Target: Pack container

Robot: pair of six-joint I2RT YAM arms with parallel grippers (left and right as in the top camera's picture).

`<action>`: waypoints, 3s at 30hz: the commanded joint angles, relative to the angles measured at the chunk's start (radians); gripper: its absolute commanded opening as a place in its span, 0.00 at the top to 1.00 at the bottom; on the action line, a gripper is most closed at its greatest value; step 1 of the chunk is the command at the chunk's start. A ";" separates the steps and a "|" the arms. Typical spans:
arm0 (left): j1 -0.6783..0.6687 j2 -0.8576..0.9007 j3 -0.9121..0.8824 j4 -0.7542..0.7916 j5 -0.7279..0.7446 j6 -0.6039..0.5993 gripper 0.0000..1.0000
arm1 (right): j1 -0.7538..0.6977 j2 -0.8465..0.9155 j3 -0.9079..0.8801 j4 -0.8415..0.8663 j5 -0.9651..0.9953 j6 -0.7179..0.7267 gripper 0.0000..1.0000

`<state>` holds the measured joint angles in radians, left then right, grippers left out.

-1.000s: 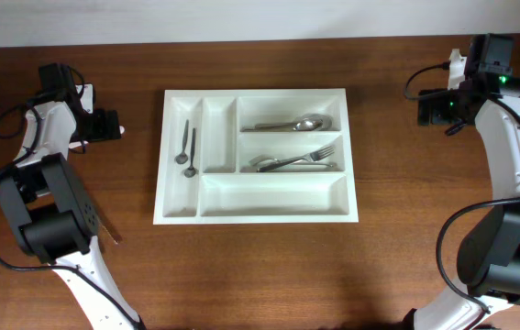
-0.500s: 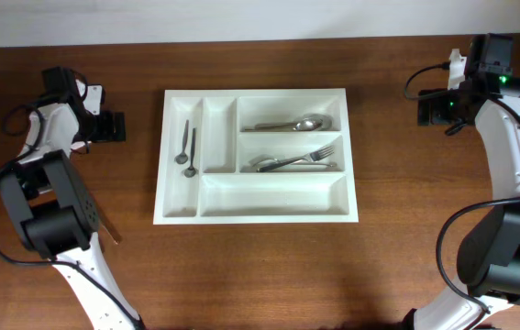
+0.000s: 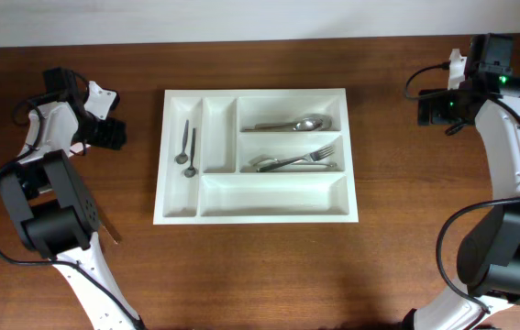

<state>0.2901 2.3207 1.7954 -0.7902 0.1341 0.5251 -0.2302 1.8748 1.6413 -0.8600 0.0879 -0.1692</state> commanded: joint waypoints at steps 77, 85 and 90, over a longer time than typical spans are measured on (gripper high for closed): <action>-0.587 0.042 0.360 -0.343 -0.187 -0.914 0.98 | 0.000 -0.002 0.012 0.002 -0.001 -0.007 0.01; -0.574 0.043 0.280 -0.292 -0.188 -0.914 0.65 | 0.000 -0.002 0.012 0.002 -0.001 -0.007 0.01; -0.544 0.043 0.294 -0.270 -0.181 -0.914 0.37 | 0.000 -0.002 0.012 0.002 -0.001 -0.007 0.01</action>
<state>-0.2829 2.3508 2.0819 -1.0607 -0.0383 -0.3828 -0.2302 1.8748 1.6413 -0.8600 0.0879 -0.1696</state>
